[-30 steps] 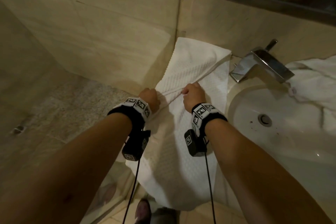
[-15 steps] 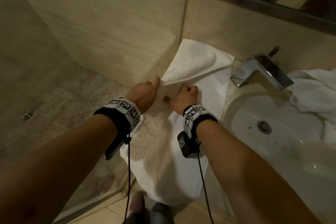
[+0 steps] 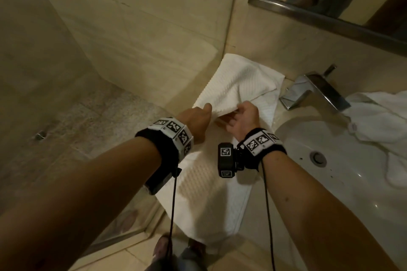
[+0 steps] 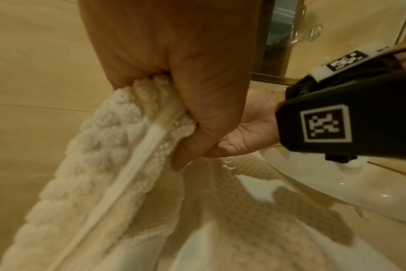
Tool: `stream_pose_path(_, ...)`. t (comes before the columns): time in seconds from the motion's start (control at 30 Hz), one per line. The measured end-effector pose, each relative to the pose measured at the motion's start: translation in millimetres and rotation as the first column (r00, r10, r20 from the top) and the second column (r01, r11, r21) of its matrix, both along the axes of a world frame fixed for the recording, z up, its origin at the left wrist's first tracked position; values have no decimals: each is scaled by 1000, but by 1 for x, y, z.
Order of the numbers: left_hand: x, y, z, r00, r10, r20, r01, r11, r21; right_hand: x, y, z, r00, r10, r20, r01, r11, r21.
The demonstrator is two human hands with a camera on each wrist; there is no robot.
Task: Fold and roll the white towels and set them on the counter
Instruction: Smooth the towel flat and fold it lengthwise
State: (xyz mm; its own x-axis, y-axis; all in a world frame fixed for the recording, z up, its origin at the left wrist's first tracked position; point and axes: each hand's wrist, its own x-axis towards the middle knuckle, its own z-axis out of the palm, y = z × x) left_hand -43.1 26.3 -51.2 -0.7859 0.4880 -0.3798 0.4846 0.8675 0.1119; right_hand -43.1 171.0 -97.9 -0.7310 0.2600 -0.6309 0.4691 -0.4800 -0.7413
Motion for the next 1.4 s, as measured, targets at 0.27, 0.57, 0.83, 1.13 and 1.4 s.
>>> stream_pose_path(0.27, 7, -8, -16, 984, 161, 82, -159, 987, -35, -4, 10, -12, 979, 141, 150, -189, 901, 391)
stream_pose_path(0.57, 8, -37, -20, 992, 68, 105, -41, 970, -238, -1, 23, -24, 970, -68, 233, -70, 841, 537)
stream_pose_path(0.83, 10, -41, 1, 945, 56, 323, 80, 916, -392, -1, 22, -15, 948, -21, 318, -179, 792, 584)
stream_pose_path(1.13, 44, -70, -16, 965, 28, 261, 77, 920, -383, 25, 0, -13, 990, -63, 123, 2, 897, 443)
stream_pose_path(1.4, 77, -66, 5, 969, 60, 239, -2, 972, -237, 81, -58, -4, 941, 282, 188, -274, 959, -69)
